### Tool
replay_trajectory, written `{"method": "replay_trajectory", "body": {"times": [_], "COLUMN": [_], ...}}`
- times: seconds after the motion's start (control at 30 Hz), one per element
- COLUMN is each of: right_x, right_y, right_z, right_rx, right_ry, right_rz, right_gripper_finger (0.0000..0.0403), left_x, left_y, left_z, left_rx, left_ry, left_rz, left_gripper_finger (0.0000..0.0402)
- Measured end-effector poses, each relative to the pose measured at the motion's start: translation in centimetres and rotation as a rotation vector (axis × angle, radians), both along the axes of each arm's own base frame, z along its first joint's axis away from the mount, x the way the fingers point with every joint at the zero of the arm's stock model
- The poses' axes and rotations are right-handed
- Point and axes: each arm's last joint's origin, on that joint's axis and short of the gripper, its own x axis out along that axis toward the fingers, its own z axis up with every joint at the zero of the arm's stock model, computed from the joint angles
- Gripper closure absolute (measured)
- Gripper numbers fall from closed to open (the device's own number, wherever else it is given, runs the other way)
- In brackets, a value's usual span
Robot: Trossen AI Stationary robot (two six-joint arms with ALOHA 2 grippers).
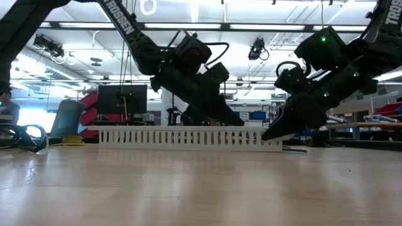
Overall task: Ziptie cables
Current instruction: Close the white cable duct
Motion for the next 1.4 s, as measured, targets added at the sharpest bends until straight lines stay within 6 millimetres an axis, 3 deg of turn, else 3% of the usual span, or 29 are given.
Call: {"method": "replay_trajectory", "body": {"times": [0.43,0.7,0.9,1.1,1.4], "right_x": [0.1,0.1,0.1,0.1,0.0], "right_y": [0.0,0.0,-0.1,-0.1,-0.1], "right_z": [0.1,0.3,0.1,0.1,0.1], "right_rx": [0.0,0.017,0.019,0.019,0.019], "right_ry": [-0.012,-0.024,-0.013,-0.008,-0.005], "right_rz": [-0.002,-0.013,-0.016,-0.017,-0.017], "right_gripper_finger": [0.0184,0.0184,0.0184,0.0185,0.0185], "left_x": [2.2,2.1,1.1,-0.4,-1.4], "left_y": [0.0,0.0,-0.2,-0.2,-0.4], "left_z": [-0.4,3.5,5.3,4.1,2.5], "left_rx": [-0.013,0.06,0.084,0.071,0.061], "left_ry": [-0.064,-0.218,-0.172,0.011,0.074], "left_rz": [-0.041,-0.06,-0.077,-0.037,-0.023], "left_gripper_finger": [0.0401,0.0401,0.0402,0.0401,0.0401]}}
